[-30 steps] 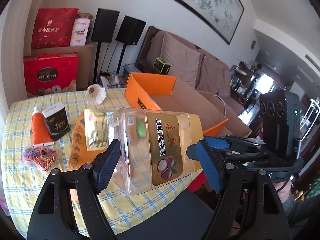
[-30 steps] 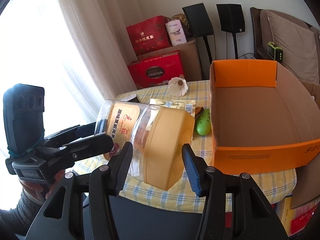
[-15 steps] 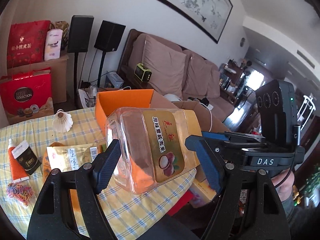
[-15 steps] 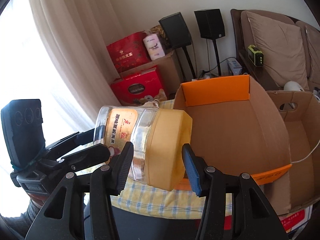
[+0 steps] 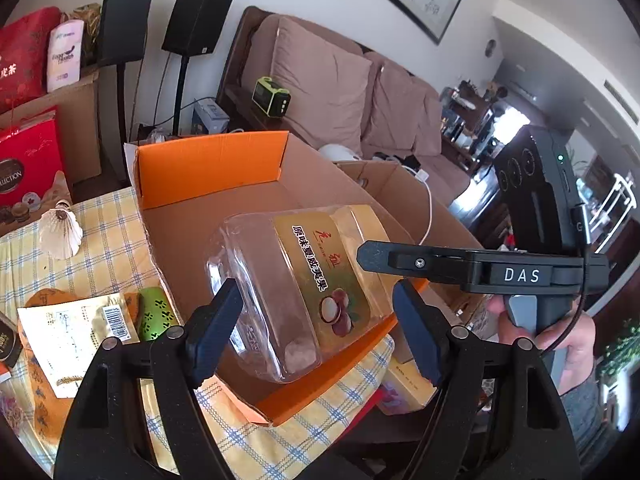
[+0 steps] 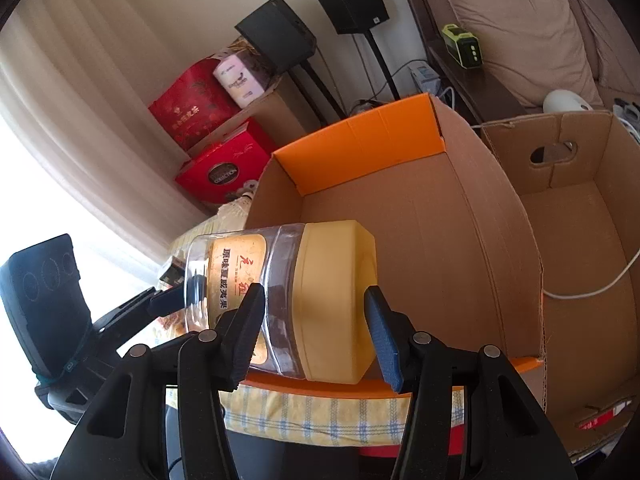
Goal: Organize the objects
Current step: 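Lift the jar and carry it into the orange cardboard box, then lower the jar into the box, open the right gripper, withdraw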
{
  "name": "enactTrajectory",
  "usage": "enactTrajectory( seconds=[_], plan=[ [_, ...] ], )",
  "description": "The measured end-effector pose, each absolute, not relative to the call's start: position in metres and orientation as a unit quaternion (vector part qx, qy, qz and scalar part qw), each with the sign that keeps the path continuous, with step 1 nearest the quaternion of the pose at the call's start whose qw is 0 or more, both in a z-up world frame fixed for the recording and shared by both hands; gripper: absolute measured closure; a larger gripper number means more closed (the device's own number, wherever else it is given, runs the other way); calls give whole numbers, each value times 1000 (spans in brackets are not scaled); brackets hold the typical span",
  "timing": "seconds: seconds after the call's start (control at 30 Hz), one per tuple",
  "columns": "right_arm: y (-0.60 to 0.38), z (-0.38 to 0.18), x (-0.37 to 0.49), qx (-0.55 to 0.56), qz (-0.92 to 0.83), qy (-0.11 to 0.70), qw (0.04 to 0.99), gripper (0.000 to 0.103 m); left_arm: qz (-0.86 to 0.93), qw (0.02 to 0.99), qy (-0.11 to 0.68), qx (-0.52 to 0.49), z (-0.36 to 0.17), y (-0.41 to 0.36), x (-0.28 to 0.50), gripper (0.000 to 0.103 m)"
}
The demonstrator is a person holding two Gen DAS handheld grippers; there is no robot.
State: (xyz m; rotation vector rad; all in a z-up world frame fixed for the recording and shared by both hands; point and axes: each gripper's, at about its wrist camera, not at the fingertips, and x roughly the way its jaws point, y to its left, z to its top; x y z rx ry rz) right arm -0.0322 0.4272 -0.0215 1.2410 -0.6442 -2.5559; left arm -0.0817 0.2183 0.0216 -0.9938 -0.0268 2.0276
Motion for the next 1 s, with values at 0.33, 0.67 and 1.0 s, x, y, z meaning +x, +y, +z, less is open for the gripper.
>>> enactTrajectory(
  seconds=[0.33,0.67,1.0],
  plan=[
    [442,-58,-58,488,-840,-215,103,49,786,407,43,-463,-19,245,-81,29],
    [432,-75,-72,524,-824,-185,110,50,803,383,59,-453,-12,225,-55,25],
    [420,-80,-75,532,-821,-174,113,50,831,352,-33,-429,8,143,-61,18]
  ],
)
